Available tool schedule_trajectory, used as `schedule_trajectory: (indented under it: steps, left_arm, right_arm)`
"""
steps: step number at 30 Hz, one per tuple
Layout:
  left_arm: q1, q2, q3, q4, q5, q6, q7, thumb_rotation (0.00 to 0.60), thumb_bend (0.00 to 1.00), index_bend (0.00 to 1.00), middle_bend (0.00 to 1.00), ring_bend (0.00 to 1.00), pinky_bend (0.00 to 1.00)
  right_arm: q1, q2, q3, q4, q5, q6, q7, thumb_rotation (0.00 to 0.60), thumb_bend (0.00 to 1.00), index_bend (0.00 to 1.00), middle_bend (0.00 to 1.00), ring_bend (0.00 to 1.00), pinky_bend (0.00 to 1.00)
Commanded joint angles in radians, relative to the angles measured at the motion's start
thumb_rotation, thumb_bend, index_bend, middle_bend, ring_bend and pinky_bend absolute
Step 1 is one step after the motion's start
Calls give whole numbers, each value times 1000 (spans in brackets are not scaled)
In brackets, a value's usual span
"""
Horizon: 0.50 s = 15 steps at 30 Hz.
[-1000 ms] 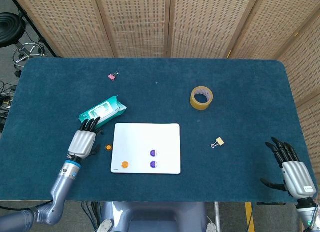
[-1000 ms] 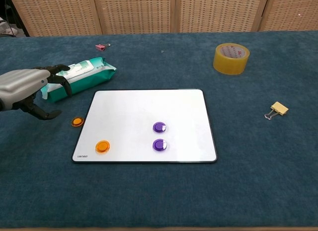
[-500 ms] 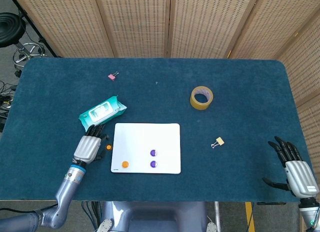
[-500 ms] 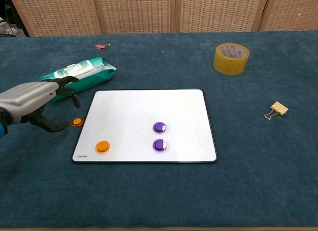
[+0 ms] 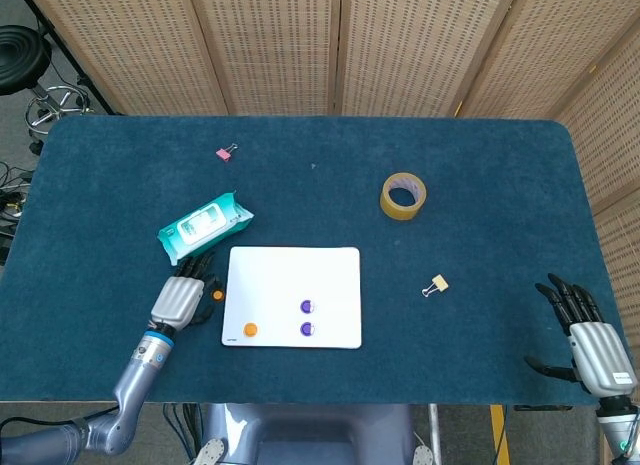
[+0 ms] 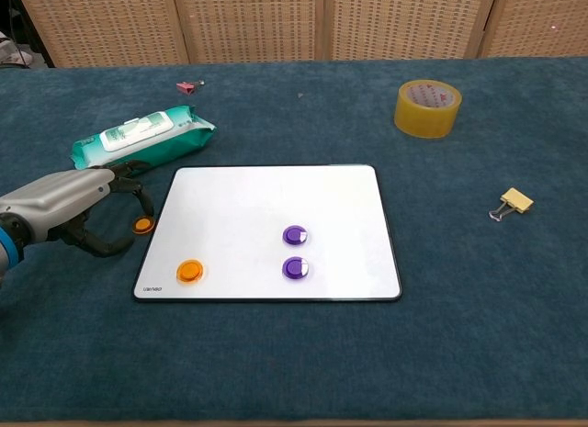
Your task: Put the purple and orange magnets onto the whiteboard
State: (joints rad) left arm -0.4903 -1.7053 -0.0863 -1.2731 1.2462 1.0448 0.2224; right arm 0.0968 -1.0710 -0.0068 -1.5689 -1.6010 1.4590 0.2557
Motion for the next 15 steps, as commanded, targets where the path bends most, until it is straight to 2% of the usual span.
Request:
schedule_trajectory:
  steps: [1,9,15]
  left_arm:
    - [-4,-7,0,10,7,-5,-11,600,352,385,0,0,2]
    - [-9,-20,-2,18,18,-2,-15,600,352,390,0,0,2]
    - [-5,-26,-4,23,8,5,3,600,365,460,0,0,2]
  right_arm:
    - [0,-1,0,0,0,-1,-2,600,82,86,0,0,0]
    - [0,-1,1,2,3,-2,1,600,82,86,0,0,0]
    - [-1,0,1,2,2,-1,4,600,82,86,0,0,0]
